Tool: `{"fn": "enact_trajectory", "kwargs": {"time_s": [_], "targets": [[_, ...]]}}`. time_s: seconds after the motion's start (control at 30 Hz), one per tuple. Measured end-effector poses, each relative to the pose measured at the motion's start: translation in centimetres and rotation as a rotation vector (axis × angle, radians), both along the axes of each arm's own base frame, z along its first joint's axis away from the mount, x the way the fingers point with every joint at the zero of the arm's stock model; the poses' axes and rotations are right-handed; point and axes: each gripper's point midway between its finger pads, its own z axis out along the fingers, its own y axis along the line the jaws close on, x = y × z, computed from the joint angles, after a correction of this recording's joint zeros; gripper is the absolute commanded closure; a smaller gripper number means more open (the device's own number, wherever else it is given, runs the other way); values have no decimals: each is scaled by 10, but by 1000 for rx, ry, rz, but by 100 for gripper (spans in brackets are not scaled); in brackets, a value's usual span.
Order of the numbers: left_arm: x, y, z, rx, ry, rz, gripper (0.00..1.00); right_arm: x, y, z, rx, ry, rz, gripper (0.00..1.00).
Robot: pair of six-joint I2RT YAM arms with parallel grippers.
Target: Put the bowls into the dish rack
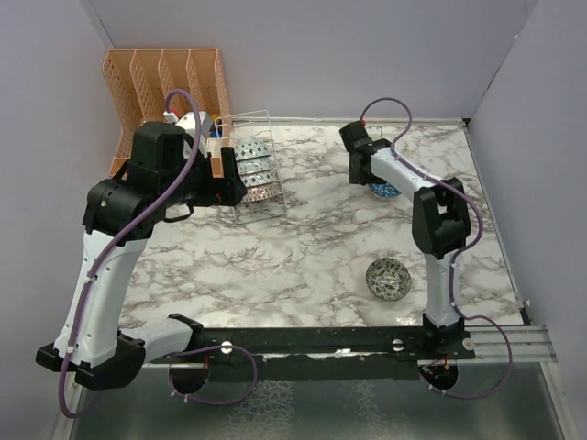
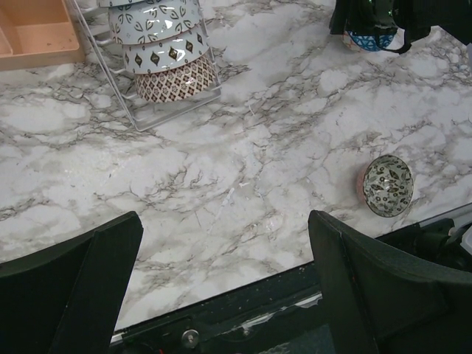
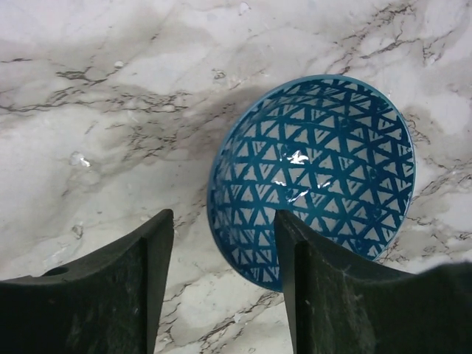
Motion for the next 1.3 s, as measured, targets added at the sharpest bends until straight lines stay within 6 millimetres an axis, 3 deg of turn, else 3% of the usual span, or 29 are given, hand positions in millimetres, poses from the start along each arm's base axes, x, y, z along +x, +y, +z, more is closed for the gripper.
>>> {"fn": "enact_trajectory", "kwargs": {"time_s": [0.07,0.3,0.5,0.67,0.77,0.9,0.97,1.0,1.03,1.13,1.3], "targets": [[2,-1,0,0,-1,0,2,-1,-6,-5,0,7,-11,55],[3,-1,0,0,-1,0,2,4,-8,-10,62,-2,-27,98],[3,-1,5,0,-8,-2,2,7,-4,-4,91,-26,-29,99],[-3,2,20,-5,-40,-8,2,-1,9,21,226,-97,-16,99],[-6,3,26,-8,-55,-10,2,-10,28,56,393,-203,14,99],[-13,6,32,-12,-70,-12,2,-19,62,134,671,-460,58,99],[-17,8,35,-15,-78,-13,2,-19,92,180,811,-602,94,99],[-20,8,37,-17,-83,-14,2,-19,103,193,855,-642,110,99],[-22,10,38,-19,-86,-14,2,-20,125,216,932,-708,141,99],[-30,13,44,-23,-105,-18,2,-28,181,261,1113,-831,199,99],[-39,17,57,-29,-148,-24,2,-31,261,304,1364,-982,236,99]]}}
